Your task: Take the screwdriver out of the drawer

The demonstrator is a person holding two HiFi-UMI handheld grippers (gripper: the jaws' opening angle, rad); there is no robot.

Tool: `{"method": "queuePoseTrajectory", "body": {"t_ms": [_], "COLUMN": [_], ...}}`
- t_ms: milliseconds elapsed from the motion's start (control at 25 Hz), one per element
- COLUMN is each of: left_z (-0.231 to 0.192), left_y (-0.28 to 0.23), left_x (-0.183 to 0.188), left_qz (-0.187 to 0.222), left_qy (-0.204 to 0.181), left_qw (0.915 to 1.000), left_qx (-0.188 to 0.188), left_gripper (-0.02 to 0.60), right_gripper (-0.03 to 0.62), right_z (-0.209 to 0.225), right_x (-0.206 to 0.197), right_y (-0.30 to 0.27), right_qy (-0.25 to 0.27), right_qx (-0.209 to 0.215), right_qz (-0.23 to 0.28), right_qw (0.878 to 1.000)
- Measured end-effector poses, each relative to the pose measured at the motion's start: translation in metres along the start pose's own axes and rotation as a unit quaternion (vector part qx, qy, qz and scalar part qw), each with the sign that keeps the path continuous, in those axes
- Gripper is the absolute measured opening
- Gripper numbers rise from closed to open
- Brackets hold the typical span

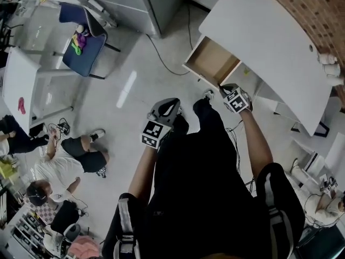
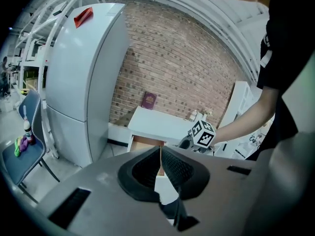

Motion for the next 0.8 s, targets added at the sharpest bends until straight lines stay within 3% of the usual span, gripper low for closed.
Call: {"method": "queuePoseTrajectory", "body": {"t_ms": [440,800], "left_z": [0.015,0.031], "left_y": [-0.012,-0.019], "left_x": [0.006,0.011], "left_qz": [-0.030,-0.037], "left_qy": [-0.042,-0.075], "left_qw": [0.9973,0.9929], "left_qx": [-0.053,-0.085], "left_gripper": [0.018,0.018], "right_gripper": [0.106,0.106], "right_z": [-0.038,-0.074], "right_x": [0.017,0.010], "right_y": [0.065,0.109], "right_qy": [-0.088,-0.147], "right_qx": [-0.070,-0.081], "right_qz": [0.122,0.227], "right_qw": [0.986,0.959]}}
Point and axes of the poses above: the fingertips, and each gripper's own axes: y backward along the fingers, z to its right, x out of its top, the point moved 9 cm from there along y, backward along the fingers, and after that the axes turned 14 degrees about y, right-handed, at the moved point
